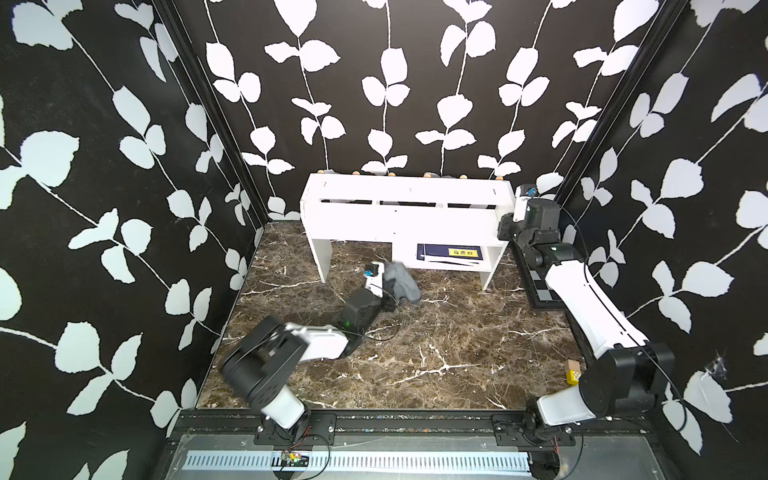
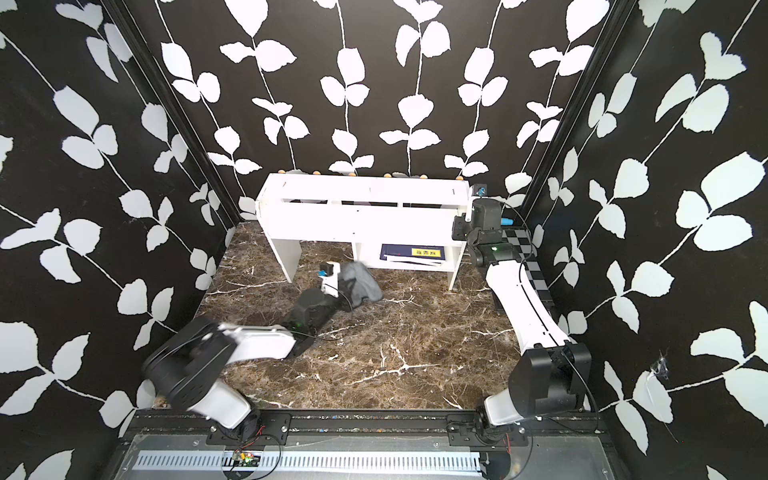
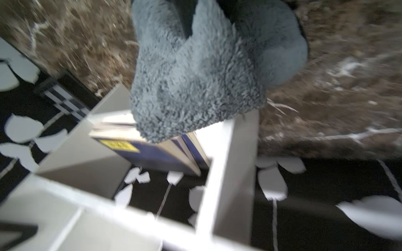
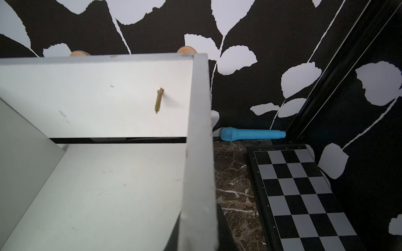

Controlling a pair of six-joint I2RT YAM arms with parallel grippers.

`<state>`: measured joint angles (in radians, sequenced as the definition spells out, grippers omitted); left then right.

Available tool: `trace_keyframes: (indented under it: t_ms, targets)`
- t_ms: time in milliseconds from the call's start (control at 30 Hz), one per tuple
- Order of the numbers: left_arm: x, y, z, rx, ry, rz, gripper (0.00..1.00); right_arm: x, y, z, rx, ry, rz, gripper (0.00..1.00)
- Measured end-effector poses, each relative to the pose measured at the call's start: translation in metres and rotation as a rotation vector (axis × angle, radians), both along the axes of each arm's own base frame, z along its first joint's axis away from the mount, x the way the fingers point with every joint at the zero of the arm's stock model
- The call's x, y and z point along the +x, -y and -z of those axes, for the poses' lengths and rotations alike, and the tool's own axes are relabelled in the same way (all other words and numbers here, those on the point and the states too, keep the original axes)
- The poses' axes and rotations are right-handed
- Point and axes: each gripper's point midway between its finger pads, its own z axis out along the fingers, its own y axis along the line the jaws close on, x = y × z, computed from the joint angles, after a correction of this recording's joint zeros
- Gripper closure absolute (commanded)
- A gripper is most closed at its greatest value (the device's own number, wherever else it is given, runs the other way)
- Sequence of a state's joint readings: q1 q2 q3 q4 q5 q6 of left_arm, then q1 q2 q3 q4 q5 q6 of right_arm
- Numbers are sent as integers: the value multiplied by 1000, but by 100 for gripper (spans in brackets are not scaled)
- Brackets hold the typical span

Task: Wipe the bookshelf clean with a cloth
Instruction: Wipe the dust from the shelf.

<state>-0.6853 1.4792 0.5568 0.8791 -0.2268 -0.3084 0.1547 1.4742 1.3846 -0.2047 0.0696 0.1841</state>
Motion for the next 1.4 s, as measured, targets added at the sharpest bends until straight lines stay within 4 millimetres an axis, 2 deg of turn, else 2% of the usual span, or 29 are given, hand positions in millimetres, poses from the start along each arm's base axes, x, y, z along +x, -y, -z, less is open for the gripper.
trace_keyframes:
  t_ms: [67,133,233,333,500,633,767,833,967,1033,1167,1400]
  targets:
    - [9,-24,-17,7,19,-101,100,-1,0,0,1,0,2,100]
    - [20,-52,-17,27,9,-211,100,-2,0,0,5,1,3,100]
    - [31,-89,2,84,-41,-368,100,-4,0,0,8,2,7,100]
    - [41,-111,27,143,-91,-478,100,-5,0,0,11,0,9,100]
    - [69,-119,56,278,-98,-588,100,-7,0,-1,18,-4,9,100]
    - [93,-121,57,402,-16,-670,100,-8,1,-1,19,-6,8,100]
    - [104,-128,54,482,53,-719,100,-8,5,-1,29,-8,6,100]
    - [109,-138,55,481,48,-721,100,-8,6,-1,36,-10,4,100]
    - [126,-182,61,413,-27,-725,100,-8,7,0,45,-12,-11,100]
    - [133,-188,63,381,-57,-688,100,-8,6,0,47,-13,-18,100]
    - [131,-182,65,343,-114,-628,100,-5,7,0,47,-27,-17,100]
    - [90,-186,69,231,-175,-603,100,13,6,-2,39,-38,-48,100]
